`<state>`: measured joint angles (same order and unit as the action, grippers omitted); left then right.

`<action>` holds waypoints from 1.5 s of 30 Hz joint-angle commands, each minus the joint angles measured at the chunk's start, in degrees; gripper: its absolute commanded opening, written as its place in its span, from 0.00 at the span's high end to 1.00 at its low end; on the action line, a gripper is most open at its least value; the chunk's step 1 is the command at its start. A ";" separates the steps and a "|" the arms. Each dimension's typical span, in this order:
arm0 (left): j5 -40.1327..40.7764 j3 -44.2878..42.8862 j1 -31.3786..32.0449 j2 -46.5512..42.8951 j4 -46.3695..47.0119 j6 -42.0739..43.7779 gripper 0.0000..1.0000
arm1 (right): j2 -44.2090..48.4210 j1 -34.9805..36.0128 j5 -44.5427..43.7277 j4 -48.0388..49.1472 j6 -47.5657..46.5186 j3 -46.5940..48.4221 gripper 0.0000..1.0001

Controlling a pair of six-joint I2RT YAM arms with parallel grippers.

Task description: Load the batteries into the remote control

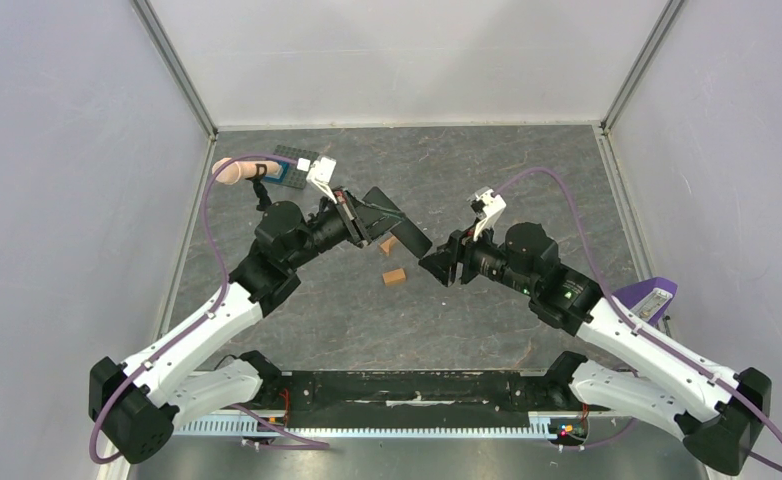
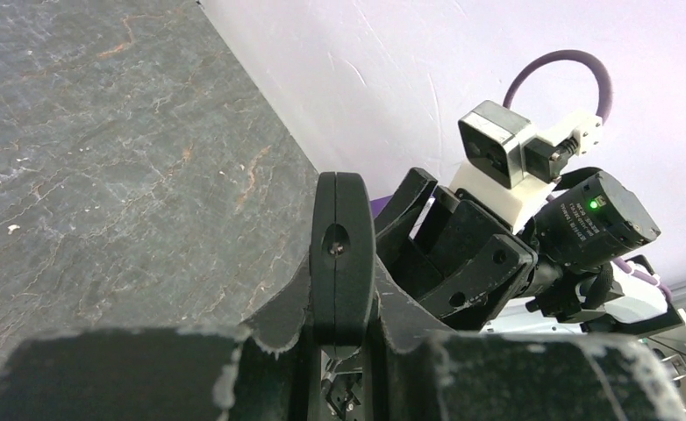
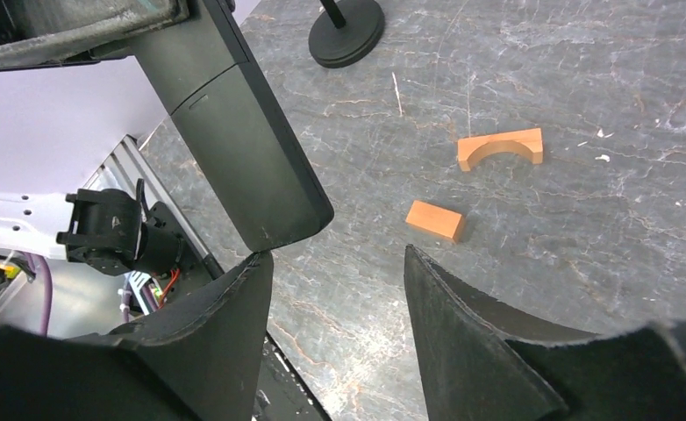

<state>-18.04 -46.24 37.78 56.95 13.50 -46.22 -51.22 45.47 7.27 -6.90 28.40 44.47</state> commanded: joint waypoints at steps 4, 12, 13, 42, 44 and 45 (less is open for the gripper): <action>1.98 -1.82 0.32 -4.45 -4.25 4.39 0.98 | 2.84 -0.07 1.47 -1.62 -1.78 1.59 0.35; -14.03 -7.35 0.29 -3.17 -7.16 13.41 0.98 | 9.56 -0.06 19.11 -4.70 -14.71 6.39 0.10; -17.98 -7.95 0.31 -3.08 -7.08 14.29 0.98 | 9.21 -0.13 20.49 -4.18 -14.93 7.37 0.08; -38.46 -11.29 0.41 2.21 -2.89 13.25 0.90 | -4.47 -0.12 35.41 13.42 1.77 4.53 0.89; -37.62 -10.95 0.37 2.14 -2.60 13.08 0.72 | -4.86 -0.16 34.74 13.48 2.11 4.74 0.98; -36.66 -10.71 0.36 1.87 -2.59 13.07 0.66 | -4.99 -0.10 34.24 13.41 2.32 4.83 1.00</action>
<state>-56.75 -56.77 37.69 59.59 7.01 -32.49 -54.94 45.36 44.45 3.73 30.24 49.34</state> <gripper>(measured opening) 0.245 0.160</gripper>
